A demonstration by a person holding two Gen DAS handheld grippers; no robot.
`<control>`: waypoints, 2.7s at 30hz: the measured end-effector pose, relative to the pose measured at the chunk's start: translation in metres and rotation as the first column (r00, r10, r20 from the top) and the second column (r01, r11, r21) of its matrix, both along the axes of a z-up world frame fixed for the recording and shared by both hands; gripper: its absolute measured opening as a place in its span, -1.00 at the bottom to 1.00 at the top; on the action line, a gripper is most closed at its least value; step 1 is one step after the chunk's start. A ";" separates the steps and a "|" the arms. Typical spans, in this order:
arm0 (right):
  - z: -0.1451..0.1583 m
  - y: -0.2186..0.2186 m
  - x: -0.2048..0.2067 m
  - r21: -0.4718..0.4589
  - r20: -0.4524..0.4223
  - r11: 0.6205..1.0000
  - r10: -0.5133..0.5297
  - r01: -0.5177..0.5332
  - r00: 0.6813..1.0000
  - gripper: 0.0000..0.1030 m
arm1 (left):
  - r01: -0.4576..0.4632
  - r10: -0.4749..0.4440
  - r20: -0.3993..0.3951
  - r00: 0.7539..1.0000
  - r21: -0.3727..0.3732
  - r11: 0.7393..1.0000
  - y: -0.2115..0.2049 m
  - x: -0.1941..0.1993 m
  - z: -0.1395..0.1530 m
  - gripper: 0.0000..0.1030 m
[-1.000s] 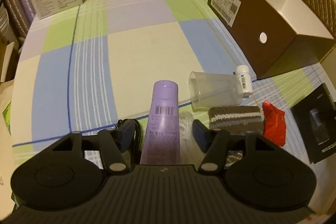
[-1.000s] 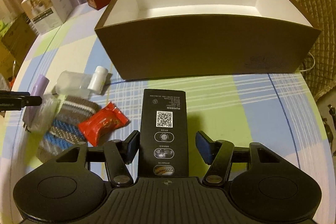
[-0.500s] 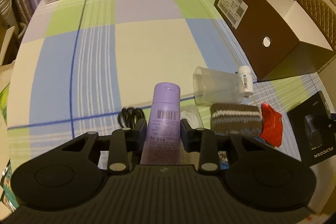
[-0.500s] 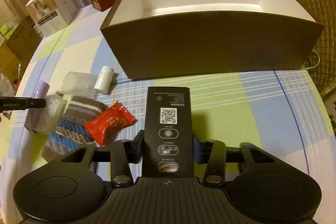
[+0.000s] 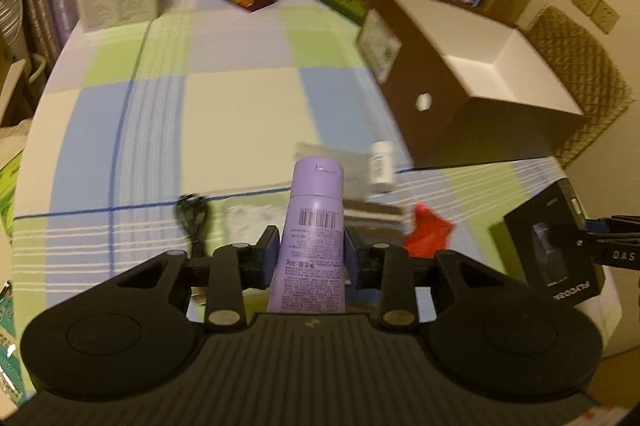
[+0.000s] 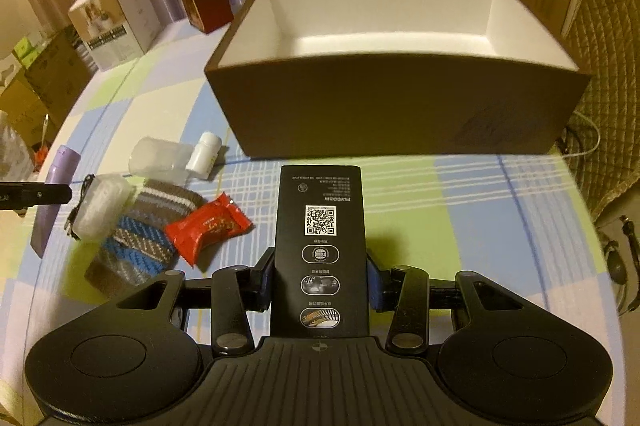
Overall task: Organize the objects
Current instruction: 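Carry the tube and black box into the cardboard box and release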
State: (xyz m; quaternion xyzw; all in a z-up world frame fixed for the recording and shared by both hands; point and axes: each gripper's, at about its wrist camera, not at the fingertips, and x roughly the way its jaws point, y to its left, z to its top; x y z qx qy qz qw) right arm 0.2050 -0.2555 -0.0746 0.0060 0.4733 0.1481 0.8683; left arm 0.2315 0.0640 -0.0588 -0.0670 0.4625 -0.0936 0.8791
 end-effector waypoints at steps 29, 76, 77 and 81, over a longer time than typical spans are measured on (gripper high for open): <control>0.118 -0.091 0.144 0.069 0.279 0.994 0.068 -0.091 0.958 -0.21 | 0.122 -0.125 0.173 0.977 0.029 0.992 -0.187 0.135 0.084 -0.44; 0.027 -0.120 0.231 -0.052 0.090 0.998 0.043 -0.038 0.995 0.82 | 0.074 -0.065 -0.090 0.994 0.099 0.992 -0.230 0.211 -0.018 0.05; 0.029 -0.120 0.228 -0.042 0.090 0.998 0.042 -0.038 0.995 0.87 | 0.079 -0.071 -0.082 0.994 0.097 0.992 -0.230 0.208 -0.015 0.08; 0.035 -0.123 0.213 -0.019 0.100 0.999 0.042 -0.040 0.994 0.96 | 0.089 -0.085 -0.042 0.996 0.113 0.990 -0.229 0.196 0.000 0.35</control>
